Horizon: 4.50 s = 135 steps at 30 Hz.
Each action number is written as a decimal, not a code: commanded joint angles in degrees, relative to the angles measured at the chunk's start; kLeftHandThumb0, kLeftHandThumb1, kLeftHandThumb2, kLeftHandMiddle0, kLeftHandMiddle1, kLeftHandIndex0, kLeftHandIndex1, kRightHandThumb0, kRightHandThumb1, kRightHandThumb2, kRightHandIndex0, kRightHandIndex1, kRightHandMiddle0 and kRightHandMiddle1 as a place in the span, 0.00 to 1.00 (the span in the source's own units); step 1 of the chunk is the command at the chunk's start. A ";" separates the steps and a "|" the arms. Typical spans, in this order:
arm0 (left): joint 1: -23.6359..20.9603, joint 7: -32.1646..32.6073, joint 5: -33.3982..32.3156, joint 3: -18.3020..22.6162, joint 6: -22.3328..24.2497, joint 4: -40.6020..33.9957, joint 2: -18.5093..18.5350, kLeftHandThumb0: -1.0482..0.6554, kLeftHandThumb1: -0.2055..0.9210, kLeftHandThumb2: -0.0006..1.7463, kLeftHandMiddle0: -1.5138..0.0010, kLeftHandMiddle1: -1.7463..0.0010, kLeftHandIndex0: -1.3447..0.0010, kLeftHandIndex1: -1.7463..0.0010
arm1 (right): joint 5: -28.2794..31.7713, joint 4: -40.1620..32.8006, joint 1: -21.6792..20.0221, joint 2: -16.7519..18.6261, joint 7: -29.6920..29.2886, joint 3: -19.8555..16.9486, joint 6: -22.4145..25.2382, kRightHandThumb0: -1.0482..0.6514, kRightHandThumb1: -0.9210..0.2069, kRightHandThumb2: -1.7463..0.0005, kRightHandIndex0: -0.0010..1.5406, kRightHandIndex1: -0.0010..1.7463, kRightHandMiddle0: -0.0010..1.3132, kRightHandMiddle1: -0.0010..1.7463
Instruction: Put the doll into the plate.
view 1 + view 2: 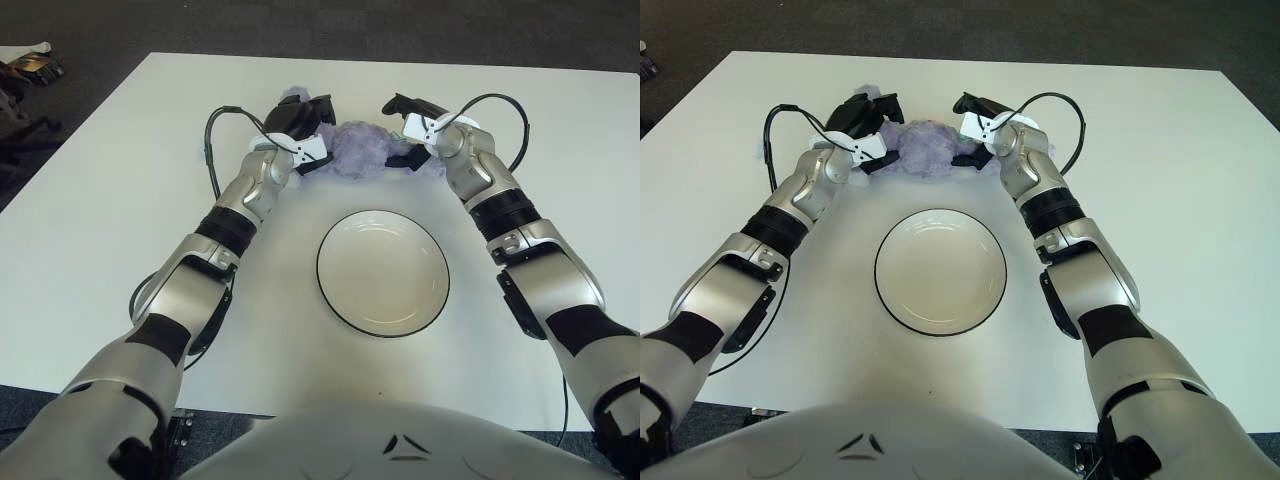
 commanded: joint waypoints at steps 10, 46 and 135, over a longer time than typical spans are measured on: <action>-0.25 1.09 -1.07 -0.38 -3.43 5.26 -2.19 0.93 0.32 0.86 0.51 0.00 0.40 0.00 | 3.32 -3.70 -0.16 -0.57 7.40 -0.46 4.05 0.27 0.52 0.48 0.09 0.55 0.00 0.28; -3.48 6.99 0.26 -0.78 -0.72 14.52 -5.35 0.93 0.30 0.88 0.50 0.00 0.33 0.00 | 6.91 -5.73 1.31 -2.21 14.52 1.70 7.43 0.24 0.51 0.49 0.12 0.55 0.00 0.42; 0.73 -5.24 -3.65 2.66 -2.82 -6.89 0.65 0.94 0.30 0.88 0.50 0.00 0.39 0.00 | 6.63 -31.64 15.99 -2.48 -3.80 -10.01 11.83 0.95 0.73 0.09 0.51 1.00 0.77 1.00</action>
